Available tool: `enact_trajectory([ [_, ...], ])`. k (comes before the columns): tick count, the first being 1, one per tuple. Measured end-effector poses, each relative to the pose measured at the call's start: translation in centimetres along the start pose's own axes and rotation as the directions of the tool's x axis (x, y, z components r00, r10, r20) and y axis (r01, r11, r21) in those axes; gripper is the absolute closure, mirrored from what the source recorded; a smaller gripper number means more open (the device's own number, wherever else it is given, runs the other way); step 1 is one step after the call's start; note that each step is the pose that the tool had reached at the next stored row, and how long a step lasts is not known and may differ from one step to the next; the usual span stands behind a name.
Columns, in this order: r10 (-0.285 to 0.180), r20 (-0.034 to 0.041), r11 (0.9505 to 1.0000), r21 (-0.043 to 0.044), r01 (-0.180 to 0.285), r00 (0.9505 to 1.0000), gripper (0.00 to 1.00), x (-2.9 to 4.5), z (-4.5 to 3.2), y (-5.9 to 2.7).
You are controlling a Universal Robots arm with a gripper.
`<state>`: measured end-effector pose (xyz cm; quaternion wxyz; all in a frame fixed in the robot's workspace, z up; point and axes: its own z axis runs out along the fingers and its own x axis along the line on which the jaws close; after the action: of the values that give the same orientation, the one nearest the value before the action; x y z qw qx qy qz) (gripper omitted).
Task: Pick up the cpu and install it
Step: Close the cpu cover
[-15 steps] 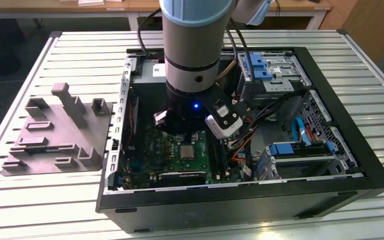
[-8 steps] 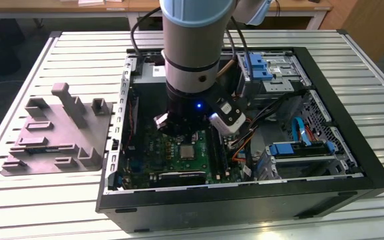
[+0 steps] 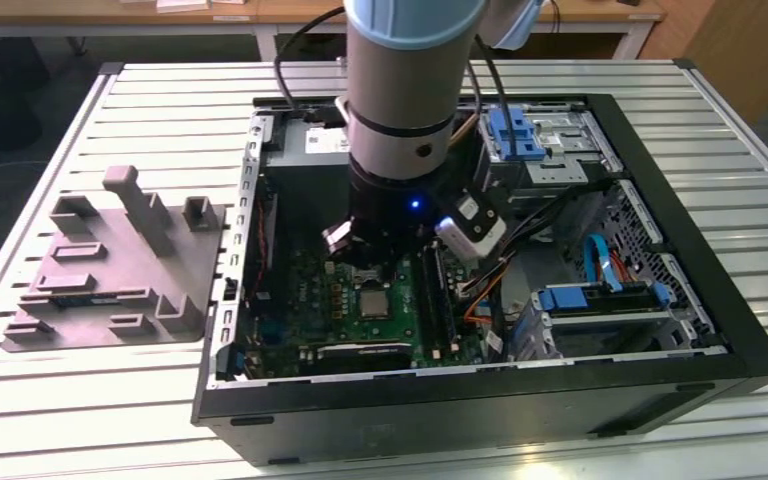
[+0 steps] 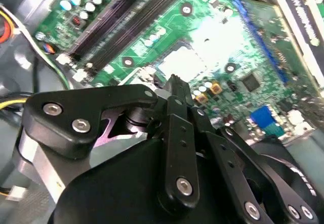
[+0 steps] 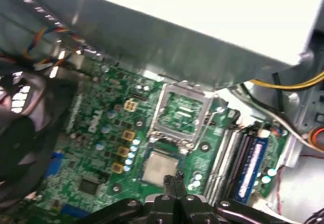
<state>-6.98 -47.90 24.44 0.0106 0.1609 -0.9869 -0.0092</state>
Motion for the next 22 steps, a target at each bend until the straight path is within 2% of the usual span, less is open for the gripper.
enact_trajectory([
  [3,0.000,0.0000,1.0000,0.0000,0.000,1.0000,0.89,-0.95,0.10,0.67],
  [8,0.000,-0.0001,1.0000,0.0001,0.000,1.0000,0.89,-2.29,0.24,2.35],
  [11,-0.005,0.0000,1.0000,-0.0001,0.005,1.0000,0.89,-2.61,0.40,2.91],
  [13,-0.037,-0.0006,0.9993,0.0006,0.037,0.9993,0.89,-2.62,0.52,2.91],
  [16,-0.092,-0.0019,0.9957,0.0016,0.092,0.9957,0.89,-2.62,0.70,2.91],
  [17,-0.123,-0.0002,0.9924,0.0032,0.123,0.9924,0.89,-2.61,0.76,2.90],
  [18,-0.133,0.0022,0.9912,0.0019,0.133,0.9912,0.89,-2.61,0.78,2.90],
  [20,-0.145,0.0110,0.9894,-0.0101,0.145,0.9894,0.89,-2.63,0.80,2.90],
  [22,-0.152,0.0251,0.9877,-0.0358,0.153,0.9881,0.89,-2.67,0.80,2.88],
])
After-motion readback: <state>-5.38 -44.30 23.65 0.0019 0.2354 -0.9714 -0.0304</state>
